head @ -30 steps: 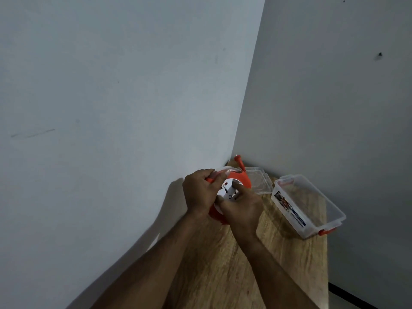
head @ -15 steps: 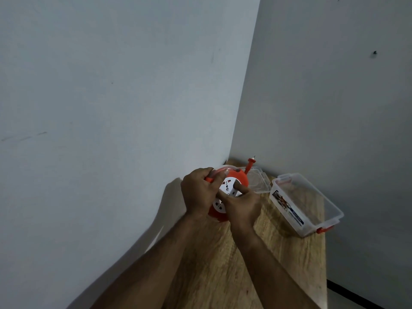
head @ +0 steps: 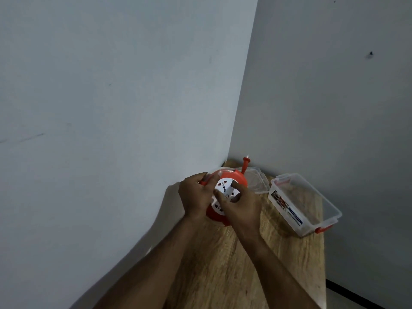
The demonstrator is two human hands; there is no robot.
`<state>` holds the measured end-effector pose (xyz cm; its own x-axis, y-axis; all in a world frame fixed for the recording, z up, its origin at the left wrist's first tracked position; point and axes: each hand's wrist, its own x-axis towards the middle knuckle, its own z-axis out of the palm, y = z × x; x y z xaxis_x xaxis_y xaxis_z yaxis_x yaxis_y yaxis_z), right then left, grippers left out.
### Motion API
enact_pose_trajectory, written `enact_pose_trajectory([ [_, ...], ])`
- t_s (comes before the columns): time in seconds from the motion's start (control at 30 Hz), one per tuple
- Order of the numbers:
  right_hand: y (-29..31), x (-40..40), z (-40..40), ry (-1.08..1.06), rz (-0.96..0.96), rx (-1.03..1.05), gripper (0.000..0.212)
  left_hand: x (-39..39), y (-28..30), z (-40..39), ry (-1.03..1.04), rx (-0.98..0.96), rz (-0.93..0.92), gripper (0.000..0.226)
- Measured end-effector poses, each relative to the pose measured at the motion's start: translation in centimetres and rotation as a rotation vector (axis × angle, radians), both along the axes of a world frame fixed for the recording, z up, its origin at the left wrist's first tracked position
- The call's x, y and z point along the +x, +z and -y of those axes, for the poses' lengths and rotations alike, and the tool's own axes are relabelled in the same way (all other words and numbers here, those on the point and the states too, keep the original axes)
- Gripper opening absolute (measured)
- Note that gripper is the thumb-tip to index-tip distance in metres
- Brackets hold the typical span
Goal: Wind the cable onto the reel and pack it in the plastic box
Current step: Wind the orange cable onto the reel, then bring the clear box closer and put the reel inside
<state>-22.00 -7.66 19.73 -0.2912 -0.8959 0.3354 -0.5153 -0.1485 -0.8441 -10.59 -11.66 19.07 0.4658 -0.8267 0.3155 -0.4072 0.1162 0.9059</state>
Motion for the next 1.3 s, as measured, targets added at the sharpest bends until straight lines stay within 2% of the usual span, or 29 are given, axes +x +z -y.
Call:
enact_pose_trajectory([
  [0.1,0.1,-1.5,-0.2,-0.11,-0.124,-0.25,0.023,0.3,-0.6,0.3,0.015,0.066,-0.074,0.045],
  [0.17,-0.4,-2.7,0.4,-0.173,-0.088,-0.321,0.012,0.7,-1.3,0.5,0.03,0.094,-0.133,0.043],
  [0.23,-1.9,-3.6,1.4,-0.173,0.08,-0.205,0.017,0.9,-2.2,0.6,0.045,0.129,-0.179,0.043],
  [0.37,-6.0,-3.8,1.2,0.086,0.489,0.109,0.037,1.0,-4.8,0.4,0.051,0.248,-0.252,0.046],
  [0.5,-9.1,-2.9,0.2,0.185,0.646,0.199,0.025,1.0,-7.9,-0.6,0.038,0.394,-0.28,0.046],
  [0.63,-11.8,-2.1,-0.6,0.103,0.642,0.252,0.018,1.0,-10.6,-2.1,0.011,0.495,-0.29,0.038],
  [0.8,-15.1,-1.3,-1.6,0.098,0.572,0.307,0.027,1.6,-14.5,-3.8,0.028,0.573,-0.165,0.067],
  [0.87,-15.8,-0.9,-2.0,0.08,0.56,0.329,0.031,2.0,-15.7,-4.3,0.042,0.566,-0.109,0.068],
  [0.97,-16.6,-0.2,-2.4,0.093,0.531,0.353,0.036,2.7,-15.7,-4.9,0.016,0.553,0.053,0.059],
  [1.07,-18.4,0.4,-2.5,0.096,0.474,0.392,0.044,3.2,-15.7,-5.5,-0.008,0.516,0.106,0.043],
  [1.3,-20.6,1.2,-2.9,0.117,0.362,0.416,0.057,3.8,-18.5,-5.9,-0.013,0.462,0.068,0.034],
])
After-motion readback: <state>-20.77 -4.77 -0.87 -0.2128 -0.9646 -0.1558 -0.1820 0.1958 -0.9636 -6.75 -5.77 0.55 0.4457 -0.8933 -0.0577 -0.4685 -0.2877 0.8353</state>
